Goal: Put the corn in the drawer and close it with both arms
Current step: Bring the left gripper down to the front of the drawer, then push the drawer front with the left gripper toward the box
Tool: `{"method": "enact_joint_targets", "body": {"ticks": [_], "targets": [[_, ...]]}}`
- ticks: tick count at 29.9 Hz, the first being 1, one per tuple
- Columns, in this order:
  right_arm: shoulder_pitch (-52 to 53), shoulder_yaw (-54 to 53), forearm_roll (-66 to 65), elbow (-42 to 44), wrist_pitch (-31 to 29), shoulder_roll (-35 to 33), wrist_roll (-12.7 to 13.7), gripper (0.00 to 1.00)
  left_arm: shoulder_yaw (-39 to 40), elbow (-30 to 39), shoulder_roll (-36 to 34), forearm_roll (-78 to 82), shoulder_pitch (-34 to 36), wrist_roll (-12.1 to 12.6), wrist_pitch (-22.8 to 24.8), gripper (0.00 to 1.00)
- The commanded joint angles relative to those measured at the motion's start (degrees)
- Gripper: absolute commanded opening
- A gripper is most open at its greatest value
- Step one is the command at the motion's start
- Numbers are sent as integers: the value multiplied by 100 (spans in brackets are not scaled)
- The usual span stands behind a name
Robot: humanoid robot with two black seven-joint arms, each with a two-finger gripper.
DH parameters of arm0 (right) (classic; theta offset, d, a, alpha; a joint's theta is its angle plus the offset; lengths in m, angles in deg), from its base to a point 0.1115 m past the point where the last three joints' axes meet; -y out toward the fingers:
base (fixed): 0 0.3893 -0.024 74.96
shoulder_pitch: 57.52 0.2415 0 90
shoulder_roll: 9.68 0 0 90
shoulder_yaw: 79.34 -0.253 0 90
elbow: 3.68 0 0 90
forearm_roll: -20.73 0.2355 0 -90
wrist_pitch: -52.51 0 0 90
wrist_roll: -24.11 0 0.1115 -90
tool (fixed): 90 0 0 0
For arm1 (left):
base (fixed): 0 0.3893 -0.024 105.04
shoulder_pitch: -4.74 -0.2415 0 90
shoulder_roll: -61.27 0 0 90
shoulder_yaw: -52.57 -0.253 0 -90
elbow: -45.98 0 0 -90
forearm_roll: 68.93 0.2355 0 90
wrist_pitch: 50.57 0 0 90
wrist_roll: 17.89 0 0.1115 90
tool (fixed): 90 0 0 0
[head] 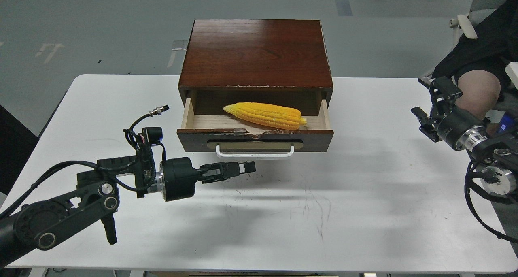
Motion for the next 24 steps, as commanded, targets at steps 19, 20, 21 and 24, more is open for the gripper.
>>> {"method": "enact_joint_targets", "body": {"ticks": [19,20,21,24], "targets": [[-97,10,-2,-25,0,-8,0,99,83,-269,11,-132,53,-17,18,0],[-97,10,-2,-25,0,-8,0,99,83,-269,11,-123,53,-17,18,0],[-97,1,6,-25,0,-8,0,99,83,-269,11,-123,53,-17,18,0],[-97,10,6,-25,0,-8,0,99,83,-287,20,-132,61,-17,-17,0]]}}
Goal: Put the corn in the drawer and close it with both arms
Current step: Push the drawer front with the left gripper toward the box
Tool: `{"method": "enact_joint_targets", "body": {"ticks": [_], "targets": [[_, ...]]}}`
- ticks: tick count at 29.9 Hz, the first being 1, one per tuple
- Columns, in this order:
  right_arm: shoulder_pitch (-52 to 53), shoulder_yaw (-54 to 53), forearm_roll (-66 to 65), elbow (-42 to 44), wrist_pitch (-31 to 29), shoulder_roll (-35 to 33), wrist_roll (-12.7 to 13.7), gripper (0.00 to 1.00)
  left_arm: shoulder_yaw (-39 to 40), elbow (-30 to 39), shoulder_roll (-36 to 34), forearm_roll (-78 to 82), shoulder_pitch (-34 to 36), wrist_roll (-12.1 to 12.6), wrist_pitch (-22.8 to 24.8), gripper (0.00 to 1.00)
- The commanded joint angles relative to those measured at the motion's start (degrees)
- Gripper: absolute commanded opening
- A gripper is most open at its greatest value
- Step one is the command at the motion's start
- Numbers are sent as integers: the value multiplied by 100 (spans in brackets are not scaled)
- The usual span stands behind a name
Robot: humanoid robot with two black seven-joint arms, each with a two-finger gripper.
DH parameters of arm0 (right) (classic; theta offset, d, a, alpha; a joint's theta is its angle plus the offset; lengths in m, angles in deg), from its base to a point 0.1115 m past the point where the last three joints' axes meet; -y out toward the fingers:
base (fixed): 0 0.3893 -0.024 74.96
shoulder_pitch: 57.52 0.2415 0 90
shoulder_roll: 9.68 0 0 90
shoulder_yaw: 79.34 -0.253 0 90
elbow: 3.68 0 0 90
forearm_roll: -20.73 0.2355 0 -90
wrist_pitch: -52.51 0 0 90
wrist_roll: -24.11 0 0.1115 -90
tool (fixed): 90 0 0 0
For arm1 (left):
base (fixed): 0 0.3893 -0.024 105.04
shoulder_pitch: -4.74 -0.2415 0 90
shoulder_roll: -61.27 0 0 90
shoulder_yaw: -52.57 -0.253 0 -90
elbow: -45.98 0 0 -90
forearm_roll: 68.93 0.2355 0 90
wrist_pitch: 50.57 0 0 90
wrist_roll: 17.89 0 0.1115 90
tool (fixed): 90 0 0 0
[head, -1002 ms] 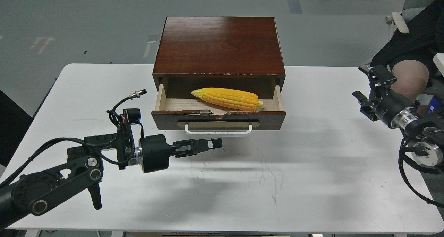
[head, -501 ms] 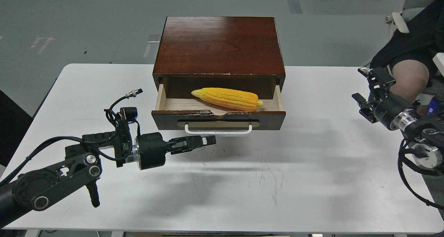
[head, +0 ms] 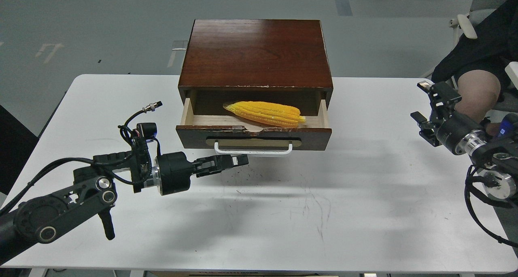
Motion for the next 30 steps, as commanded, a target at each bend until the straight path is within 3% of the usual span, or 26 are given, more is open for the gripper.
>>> {"method": "enact_joint_targets", "body": {"ticks": [1,27,30], "targets": [[0,1,0,1,-1,0,0,99,9,-68,5,8,17,-4,-26,0],[-62,-8,9,-17,-1,-26,0,99,185,-455,66,-9,114,-74,106,0],[-70,-8,9,-17,-1,-26,0,99,176,-455,58,0,114,-188,193,0]]}}
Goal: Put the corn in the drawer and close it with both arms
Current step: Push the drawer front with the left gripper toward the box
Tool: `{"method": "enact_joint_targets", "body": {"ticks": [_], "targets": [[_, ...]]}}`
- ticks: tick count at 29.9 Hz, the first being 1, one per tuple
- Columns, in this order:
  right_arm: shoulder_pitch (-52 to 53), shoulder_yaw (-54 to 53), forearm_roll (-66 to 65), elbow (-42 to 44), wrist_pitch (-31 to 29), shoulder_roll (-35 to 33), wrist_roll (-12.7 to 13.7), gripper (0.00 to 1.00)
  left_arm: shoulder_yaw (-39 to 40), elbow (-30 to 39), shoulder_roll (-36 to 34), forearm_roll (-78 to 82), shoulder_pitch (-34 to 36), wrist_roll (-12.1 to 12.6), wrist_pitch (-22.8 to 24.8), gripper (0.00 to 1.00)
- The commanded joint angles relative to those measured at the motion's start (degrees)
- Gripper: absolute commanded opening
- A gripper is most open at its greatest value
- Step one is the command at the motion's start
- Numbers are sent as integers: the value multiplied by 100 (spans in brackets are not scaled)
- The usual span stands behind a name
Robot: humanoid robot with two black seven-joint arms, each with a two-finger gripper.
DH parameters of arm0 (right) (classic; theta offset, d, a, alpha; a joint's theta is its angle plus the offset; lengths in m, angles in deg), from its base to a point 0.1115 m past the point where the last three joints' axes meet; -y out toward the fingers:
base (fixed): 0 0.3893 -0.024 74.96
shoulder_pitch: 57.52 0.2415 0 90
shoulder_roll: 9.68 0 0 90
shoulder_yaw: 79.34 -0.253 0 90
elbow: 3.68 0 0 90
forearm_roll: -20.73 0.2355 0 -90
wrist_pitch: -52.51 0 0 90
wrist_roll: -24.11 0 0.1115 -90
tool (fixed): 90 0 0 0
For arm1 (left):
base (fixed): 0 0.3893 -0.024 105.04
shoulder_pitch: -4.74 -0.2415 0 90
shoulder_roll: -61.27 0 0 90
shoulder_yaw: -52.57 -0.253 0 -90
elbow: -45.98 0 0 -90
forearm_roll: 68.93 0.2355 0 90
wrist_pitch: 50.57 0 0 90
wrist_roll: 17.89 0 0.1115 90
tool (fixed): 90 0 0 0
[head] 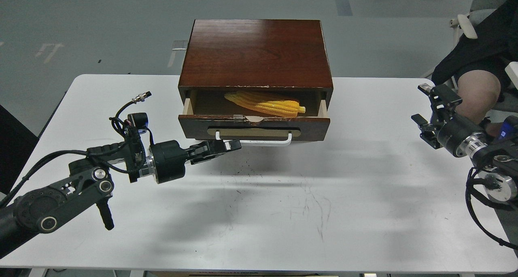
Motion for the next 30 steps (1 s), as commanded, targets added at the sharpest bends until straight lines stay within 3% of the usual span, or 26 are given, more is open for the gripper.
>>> {"method": "enact_joint_targets", "body": {"ticks": [1,30], "targets": [[-8,-1,-5,-1,1,-3,0,99,-8,3,-10,10,7,-104,110,0],[-60,-10,4,-1,1,-3,0,99,71,-358,17,19,138,-112,84,0]]}}
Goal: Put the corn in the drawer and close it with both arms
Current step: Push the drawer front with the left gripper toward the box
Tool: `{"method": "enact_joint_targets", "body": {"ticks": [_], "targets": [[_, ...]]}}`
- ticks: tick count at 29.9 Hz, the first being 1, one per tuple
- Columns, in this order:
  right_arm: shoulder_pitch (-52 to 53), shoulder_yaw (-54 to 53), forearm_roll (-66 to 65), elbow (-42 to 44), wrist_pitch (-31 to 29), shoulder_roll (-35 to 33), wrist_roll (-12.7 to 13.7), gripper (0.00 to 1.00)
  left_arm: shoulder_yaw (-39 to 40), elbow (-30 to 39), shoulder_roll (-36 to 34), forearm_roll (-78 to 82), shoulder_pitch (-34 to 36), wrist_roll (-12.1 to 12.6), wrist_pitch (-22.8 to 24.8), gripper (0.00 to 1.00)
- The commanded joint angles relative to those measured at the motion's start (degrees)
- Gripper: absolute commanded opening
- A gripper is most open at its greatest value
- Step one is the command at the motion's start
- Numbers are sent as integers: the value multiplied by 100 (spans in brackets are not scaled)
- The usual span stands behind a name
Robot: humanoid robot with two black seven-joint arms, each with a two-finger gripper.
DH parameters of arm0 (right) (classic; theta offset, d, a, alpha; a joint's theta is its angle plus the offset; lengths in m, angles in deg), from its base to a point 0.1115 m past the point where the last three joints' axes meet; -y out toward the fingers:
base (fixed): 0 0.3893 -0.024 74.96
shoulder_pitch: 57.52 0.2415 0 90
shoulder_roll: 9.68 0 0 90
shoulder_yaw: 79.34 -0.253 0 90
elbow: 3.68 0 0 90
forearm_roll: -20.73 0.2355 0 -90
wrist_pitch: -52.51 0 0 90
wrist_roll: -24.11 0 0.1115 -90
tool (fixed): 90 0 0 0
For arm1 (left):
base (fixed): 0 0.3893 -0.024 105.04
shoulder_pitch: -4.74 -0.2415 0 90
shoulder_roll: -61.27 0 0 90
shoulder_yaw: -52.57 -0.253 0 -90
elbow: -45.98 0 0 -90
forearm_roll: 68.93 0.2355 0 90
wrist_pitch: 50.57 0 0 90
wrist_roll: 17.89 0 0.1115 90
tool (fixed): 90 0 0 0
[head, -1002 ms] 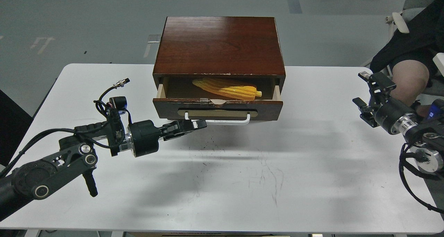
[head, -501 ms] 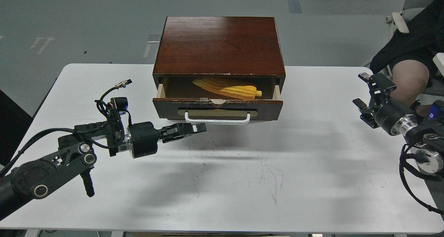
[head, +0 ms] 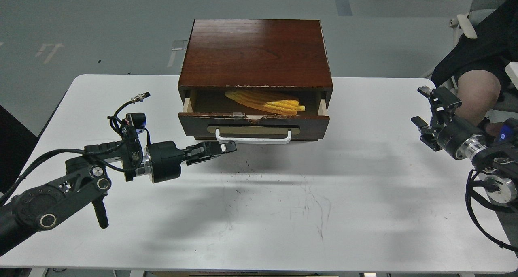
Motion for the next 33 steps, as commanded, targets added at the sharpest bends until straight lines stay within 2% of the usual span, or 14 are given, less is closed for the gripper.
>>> {"method": "enact_joint_targets", "body": {"ticks": [1,33], "targets": [[-1,5,1,0,-1,-1,0,99,9,-61,8,-2,55,3,-7,0],[-106,-4,1,0,7,-1,0,99,0,-677,350,-2,425,64,-25,0]]}}
